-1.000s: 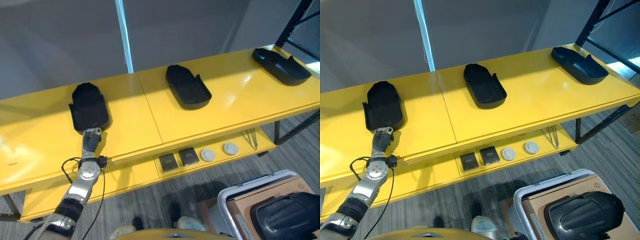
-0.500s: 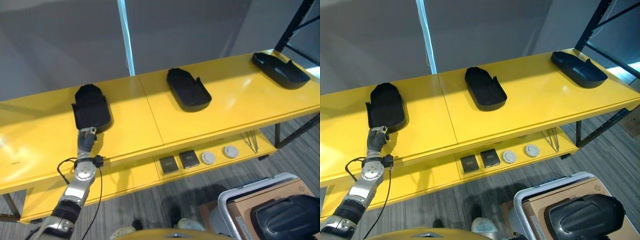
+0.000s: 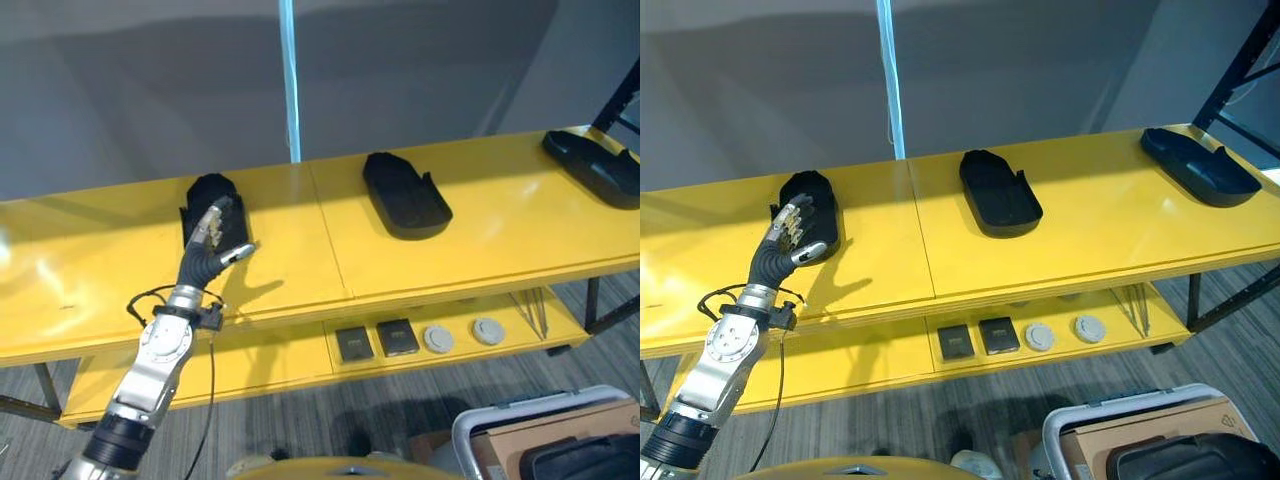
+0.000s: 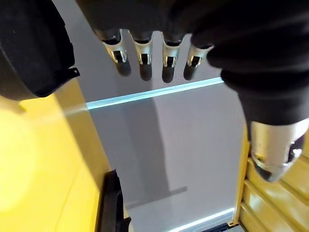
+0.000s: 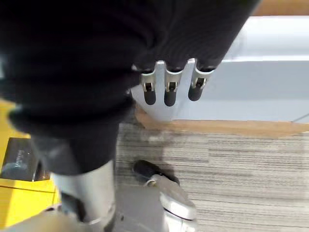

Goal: Move parts from the plastic box to the shelf.

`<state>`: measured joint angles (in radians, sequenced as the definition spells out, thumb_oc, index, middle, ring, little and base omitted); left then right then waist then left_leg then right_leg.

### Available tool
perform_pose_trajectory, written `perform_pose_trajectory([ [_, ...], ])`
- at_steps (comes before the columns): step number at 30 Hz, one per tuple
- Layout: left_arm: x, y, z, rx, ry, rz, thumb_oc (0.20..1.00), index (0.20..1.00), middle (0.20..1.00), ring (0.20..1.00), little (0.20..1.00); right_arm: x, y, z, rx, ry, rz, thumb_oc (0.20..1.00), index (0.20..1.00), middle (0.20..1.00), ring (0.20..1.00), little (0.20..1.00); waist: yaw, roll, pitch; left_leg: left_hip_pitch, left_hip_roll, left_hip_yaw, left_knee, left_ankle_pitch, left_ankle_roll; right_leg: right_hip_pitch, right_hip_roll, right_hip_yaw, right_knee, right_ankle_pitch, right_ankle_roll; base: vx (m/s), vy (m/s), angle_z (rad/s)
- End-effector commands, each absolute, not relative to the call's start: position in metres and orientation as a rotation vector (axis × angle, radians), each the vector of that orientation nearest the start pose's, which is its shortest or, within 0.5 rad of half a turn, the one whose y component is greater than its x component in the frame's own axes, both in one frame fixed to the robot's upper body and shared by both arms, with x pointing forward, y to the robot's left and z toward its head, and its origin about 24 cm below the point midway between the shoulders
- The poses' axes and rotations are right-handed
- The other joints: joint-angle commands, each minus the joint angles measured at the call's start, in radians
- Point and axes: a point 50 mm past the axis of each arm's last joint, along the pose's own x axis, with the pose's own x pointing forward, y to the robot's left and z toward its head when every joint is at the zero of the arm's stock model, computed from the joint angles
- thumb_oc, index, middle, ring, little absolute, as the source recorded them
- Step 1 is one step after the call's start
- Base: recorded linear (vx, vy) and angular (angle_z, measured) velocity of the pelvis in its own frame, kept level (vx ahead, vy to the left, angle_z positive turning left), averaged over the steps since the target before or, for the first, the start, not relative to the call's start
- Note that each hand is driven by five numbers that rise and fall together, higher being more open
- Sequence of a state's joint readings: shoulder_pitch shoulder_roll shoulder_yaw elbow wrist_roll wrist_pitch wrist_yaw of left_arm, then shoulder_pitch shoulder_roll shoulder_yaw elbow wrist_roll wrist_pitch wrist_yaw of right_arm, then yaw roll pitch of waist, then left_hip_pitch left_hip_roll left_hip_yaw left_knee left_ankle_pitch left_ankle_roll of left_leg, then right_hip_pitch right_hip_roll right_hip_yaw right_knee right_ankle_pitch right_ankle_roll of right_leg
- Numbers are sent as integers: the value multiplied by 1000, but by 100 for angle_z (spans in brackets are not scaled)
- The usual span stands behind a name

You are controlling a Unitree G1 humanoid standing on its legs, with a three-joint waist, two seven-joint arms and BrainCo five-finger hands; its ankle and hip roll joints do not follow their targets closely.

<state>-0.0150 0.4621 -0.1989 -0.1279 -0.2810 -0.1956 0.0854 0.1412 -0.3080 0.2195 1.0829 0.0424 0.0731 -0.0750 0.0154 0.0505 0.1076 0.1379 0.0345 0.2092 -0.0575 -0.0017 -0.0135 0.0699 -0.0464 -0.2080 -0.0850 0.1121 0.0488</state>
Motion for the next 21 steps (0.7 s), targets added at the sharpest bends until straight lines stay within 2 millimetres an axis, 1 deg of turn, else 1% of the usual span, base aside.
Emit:
perform_pose_trajectory([
  [1, 250, 172, 106, 225, -291, -347, 1000, 1000, 1000, 1000, 1000, 66, -249, -159, -364, 1284, -104, 1000, 1000, 1000, 1000, 1000, -4, -30, 4, -51, 109, -14, 53, 17, -83, 40, -96, 5, 23, -55, 116, -110, -96, 2],
  [2, 242, 160, 96, 453, -298, -528, 1000, 1000, 1000, 1000, 1000, 66, -256, -157, -370, 1294, -117, 1000, 1000, 1000, 1000, 1000, -6, -30, 1, -56, 116, -17, 55, 21, -86, 32, -84, 17, 22, -53, 114, -102, -92, 1],
  [3, 238, 155, 89, 605, -294, -617, 1000, 1000, 1000, 1000, 1000, 66, -261, -156, -375, 1298, -126, 1000, 1000, 1000, 1000, 1000, -11, -31, 1, -62, 119, -22, 62, 22, -88, 26, -77, 27, 24, -53, 112, -96, -86, -2],
  [5, 235, 155, 77, 631, -233, -653, 1000, 1000, 1000, 1000, 1000, 66, -268, -155, -379, 1304, -141, 1000, 1000, 1000, 1000, 1000, -14, -31, 1, -68, 120, -30, 72, 17, -88, 21, -68, 43, 20, -55, 108, -43, -28, -8],
  [6, 233, 154, 70, 641, -199, -664, 1000, 1000, 1000, 1000, 1000, 65, -274, -153, -380, 1311, -156, 1000, 1000, 1000, 1000, 1000, -16, -28, -2, -70, 112, -49, 75, 11, -84, 19, -61, 58, 12, -54, 107, -30, -4, -17],
  [7, 233, 154, 68, 646, -186, -670, 1000, 1000, 1000, 1000, 1000, 64, -275, -153, -377, 1312, -164, 1000, 1000, 1000, 1000, 1000, -15, -28, -3, -71, 110, -53, 76, 10, -83, 18, -60, 62, 11, -53, 107, -33, 2, -26],
  [8, 232, 153, 61, 684, -160, -672, 1000, 1000, 1000, 1000, 1000, 64, -278, -152, -379, 1315, -170, 1000, 1000, 1000, 1000, 1000, -11, -27, -4, -77, 92, -84, 83, 0, -76, 14, -55, 84, 5, -51, 107, -73, 0, -33],
  [9, 229, 158, 44, 723, -120, -631, 1000, 1000, 1000, 1000, 1000, 69, -283, -150, -398, 1308, -160, 1000, 1000, 1000, 1000, 1000, 3, -31, -3, -105, 27, -176, 121, -30, -52, -3, -46, 153, 1, -37, 105, -95, 20, -59],
  [10, 229, 160, 36, 721, -79, -603, 1000, 1000, 1000, 1000, 1000, 72, -284, -149, -397, 1304, -166, 1000, 1000, 1000, 1000, 1000, 13, -34, -5, -118, -5, -222, 140, -49, -38, -11, -43, 186, 1, -32, 105, -115, 30, -97],
  [11, 228, 163, 29, 714, -51, -572, 1000, 1000, 1000, 1000, 1000, 76, -285, -148, -401, 1299, -159, 1000, 1000, 1000, 1000, 1000, 24, -41, -10, -136, -47, -287, 164, -66, -23, -26, -42, 222, 2, -25, 106, -78, 40, -140],
  [12, 227, 164, 25, 707, -31, -551, 1000, 1000, 1000, 1000, 1000, 79, -286, -147, -406, 1296, -152, 1000, 1000, 1000, 1000, 1000, 29, -43, -10, -145, -68, -313, 181, -75, -15, -31, -41, 240, 3, -23, 106, -91, 44, -162],
  [13, 225, 166, 16, 710, 14, -531, 1000, 1000, 1000, 1000, 1000, 82, -288, -146, -395, 1294, -164, 1000, 1000, 1000, 1000, 1000, 35, -45, -8, -158, -96, -334, 207, -91, -4, -41, -40, 267, 5, -17, 107, -105, 57, -166],
  [14, 223, 167, 8, 734, 37, -535, 1000, 1000, 1000, 1000, 1000, 82, -289, -145, -378, 1294, -183, 1000, 1000, 1000, 1000, 1000, 32, -45, -5, -164, -108, -333, 219, -97, 3, -50, -40, 279, 7, -8, 109, -191, 100, -188],
  [15, 222, 170, -5, 757, 85, -544, 1000, 1000, 1000, 1000, 1000, 81, -289, -145, -349, 1295, -204, 1000, 1000, 1000, 1000, 1000, 20, -46, 3, -168, -114, -312, 226, -101, 10, -66, -44, 286, 10, 6, 112, -175, 89, -155],
  [16, 221, 171, -11, 761, 109, -540, 1000, 1000, 1000, 1000, 1000, 80, -289, -146, -343, 1292, -211, 1000, 1000, 1000, 1000, 1000, 14, -46, 5, -168, -113, -306, 226, -102, 10, -72, -46, 288, 10, 11, 114, -222, 125, -139],
  [17, 219, 172, -26, 763, 171, -530, 1000, 1000, 1000, 1000, 1000, 78, -287, -147, -317, 1292, -223, 1000, 1000, 1000, 1000, 1000, -5, -44, 15, -161, -116, -291, 222, -106, 16, -92, -55, 297, 12, 28, 125, -139, 117, -77],
  [18, 217, 173, -35, 759, 223, -516, 1000, 1000, 1000, 1000, 1000, 75, -285, -148, -316, 1296, -218, 1000, 1000, 1000, 1000, 1000, -16, -40, 19, -150, -118, -284, 217, -119, 21, -97, -60, 299, 10, 34, 133, -172, 142, -63],
  [19, 214, 175, -45, 759, 252, -498, 1000, 1000, 1000, 1000, 1000, 71, -283, -149, -320, 1304, -209, 1000, 1000, 1000, 1000, 1000, -29, -38, 26, -141, -124, -276, 209, -120, 26, -115, -67, 300, 13, 52, 142, -135, 110, -53],
  [21, 210, 178, -59, 768, 300, -457, 1000, 1000, 1000, 1000, 1000, 64, -282, -151, -322, 1319, -206, 1000, 1000, 1000, 1000, 1000, -43, -35, 39, -129, -129, -255, 199, -123, 33, -145, -79, 287, 13, 71, 157, -146, 77, -76],
])
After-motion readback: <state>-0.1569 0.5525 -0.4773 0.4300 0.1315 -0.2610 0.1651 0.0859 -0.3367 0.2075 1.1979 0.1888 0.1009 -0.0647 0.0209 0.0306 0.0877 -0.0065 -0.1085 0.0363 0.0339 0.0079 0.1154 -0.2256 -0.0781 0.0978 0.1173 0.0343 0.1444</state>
